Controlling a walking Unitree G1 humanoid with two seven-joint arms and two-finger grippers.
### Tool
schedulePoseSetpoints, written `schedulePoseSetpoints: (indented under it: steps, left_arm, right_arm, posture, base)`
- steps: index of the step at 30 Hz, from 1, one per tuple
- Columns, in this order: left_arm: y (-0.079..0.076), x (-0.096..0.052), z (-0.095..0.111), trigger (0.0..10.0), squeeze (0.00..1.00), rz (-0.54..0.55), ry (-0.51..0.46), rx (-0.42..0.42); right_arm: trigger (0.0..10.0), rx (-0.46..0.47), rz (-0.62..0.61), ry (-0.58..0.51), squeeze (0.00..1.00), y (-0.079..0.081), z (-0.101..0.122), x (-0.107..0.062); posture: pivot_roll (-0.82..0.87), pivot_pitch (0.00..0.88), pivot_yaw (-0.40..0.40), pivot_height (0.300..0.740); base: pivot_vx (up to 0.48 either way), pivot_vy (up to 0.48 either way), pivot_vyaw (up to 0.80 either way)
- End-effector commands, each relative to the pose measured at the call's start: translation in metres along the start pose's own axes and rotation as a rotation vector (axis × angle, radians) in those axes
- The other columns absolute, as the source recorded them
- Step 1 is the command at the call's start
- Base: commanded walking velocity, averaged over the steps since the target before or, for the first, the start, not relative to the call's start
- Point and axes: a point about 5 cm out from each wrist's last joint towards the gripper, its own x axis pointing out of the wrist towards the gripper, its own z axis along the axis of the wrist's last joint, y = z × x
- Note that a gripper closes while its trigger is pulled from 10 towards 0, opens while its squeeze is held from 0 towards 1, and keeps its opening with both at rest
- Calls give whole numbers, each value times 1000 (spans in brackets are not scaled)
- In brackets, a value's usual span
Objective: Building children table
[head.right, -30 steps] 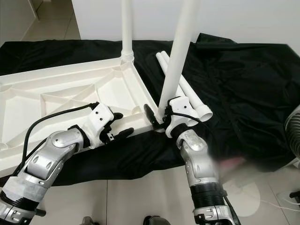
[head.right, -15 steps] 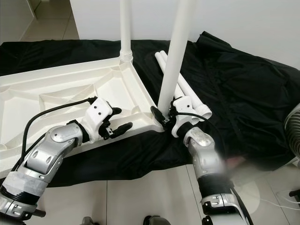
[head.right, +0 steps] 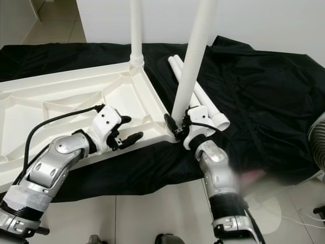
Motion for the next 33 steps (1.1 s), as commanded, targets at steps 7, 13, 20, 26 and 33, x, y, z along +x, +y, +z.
schedulePoseSetpoints:
  steps: [7, 13, 20, 26, 33]
  left_arm:
    - [2, -4, -3, 10000, 0, 13, 15, 9]
    - [2, -5, -5, 10000, 0, 19, 20, 7]
    - [5, -7, -5, 10000, 0, 29, 20, 6]
    - [8, -7, -2, 10000, 0, 36, 10, 11]
    - [14, -6, -5, 10000, 0, 72, 36, 17]
  right_arm:
    - [10000, 71, -304, -41, 0, 0, 9, -6]
    - [10000, 46, -468, -23, 0, 4, 8, -11]
    - [10000, 38, -512, 3, 361, 14, 3, -6]
    - [10000, 55, -429, -40, 1000, 15, 9, -1]
    - [10000, 47, -360, -86, 0, 9, 15, 0]
  posture:
    - [-42, 111, -68, 740]
    - [-42, 117, -71, 740]
    - [-41, 117, -64, 740]
    - [-39, 115, -66, 740]
    - [-27, 98, -47, 740]
  base:
    - [0, 0, 0]
    - [0, 0, 0]
    - [0, 0, 0]
    - [0, 0, 0]
    - [0, 0, 0]
